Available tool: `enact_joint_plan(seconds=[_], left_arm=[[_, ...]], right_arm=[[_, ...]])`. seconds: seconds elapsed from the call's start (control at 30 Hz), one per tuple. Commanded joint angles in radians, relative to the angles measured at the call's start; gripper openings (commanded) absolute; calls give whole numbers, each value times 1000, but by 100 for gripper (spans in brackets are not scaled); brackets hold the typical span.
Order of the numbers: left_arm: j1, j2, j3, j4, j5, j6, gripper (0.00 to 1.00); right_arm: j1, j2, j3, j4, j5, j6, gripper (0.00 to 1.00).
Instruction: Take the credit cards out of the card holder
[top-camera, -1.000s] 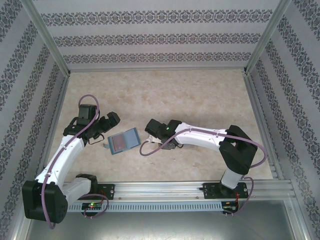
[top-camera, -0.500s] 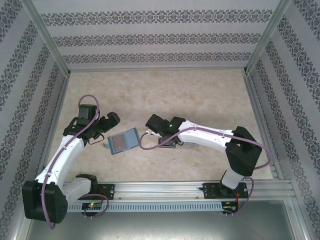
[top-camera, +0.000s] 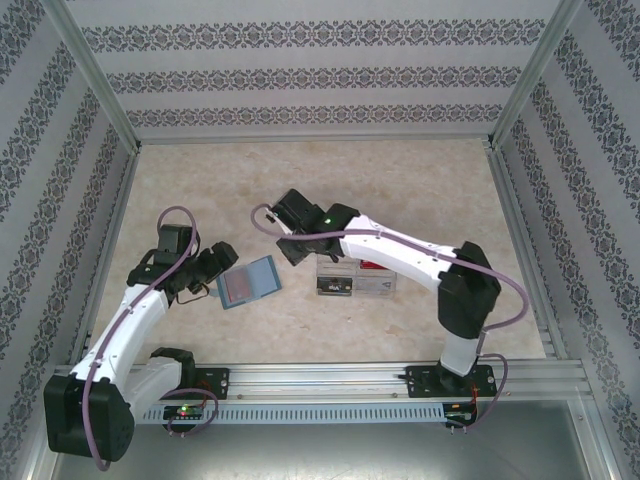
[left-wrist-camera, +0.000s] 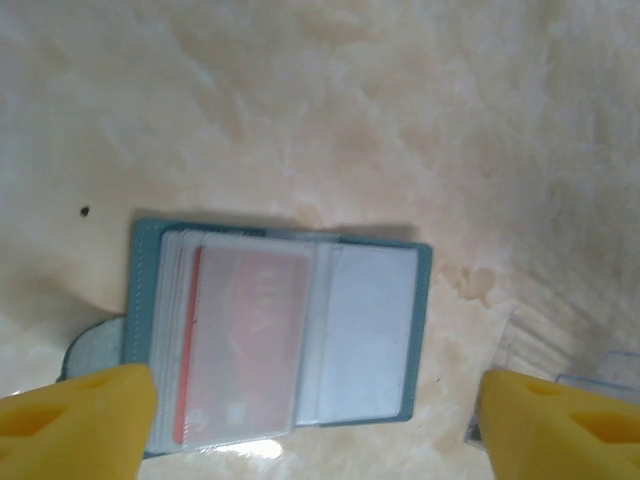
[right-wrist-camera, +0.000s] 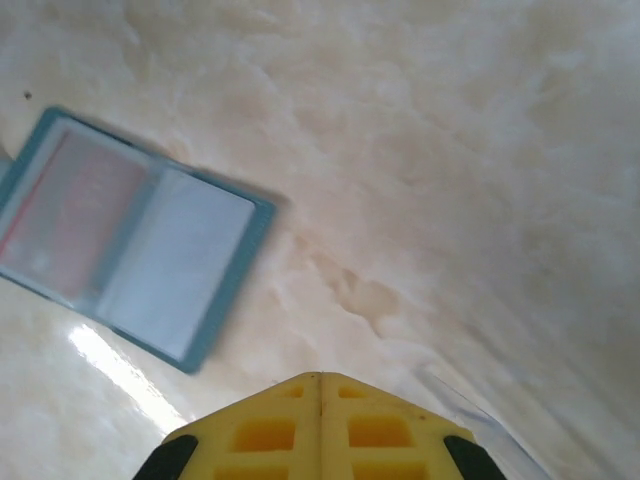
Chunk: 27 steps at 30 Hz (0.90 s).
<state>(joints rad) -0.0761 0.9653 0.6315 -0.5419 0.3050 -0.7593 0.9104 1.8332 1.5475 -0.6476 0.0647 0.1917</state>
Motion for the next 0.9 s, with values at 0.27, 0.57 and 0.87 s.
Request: enact_joint_plan(seconds=[0.27,0.57,0.87], left_arm=[[12,-14,-128,40,62,-106,47],[12,67,-148,103,100,-98,35],[11,143,-141,128,87,-70,33]], right_arm=[[-14,209,90,3,-226,265,0],[-8,303,100,13,-247,277,0],[2,357,120,4,-256,278,0]])
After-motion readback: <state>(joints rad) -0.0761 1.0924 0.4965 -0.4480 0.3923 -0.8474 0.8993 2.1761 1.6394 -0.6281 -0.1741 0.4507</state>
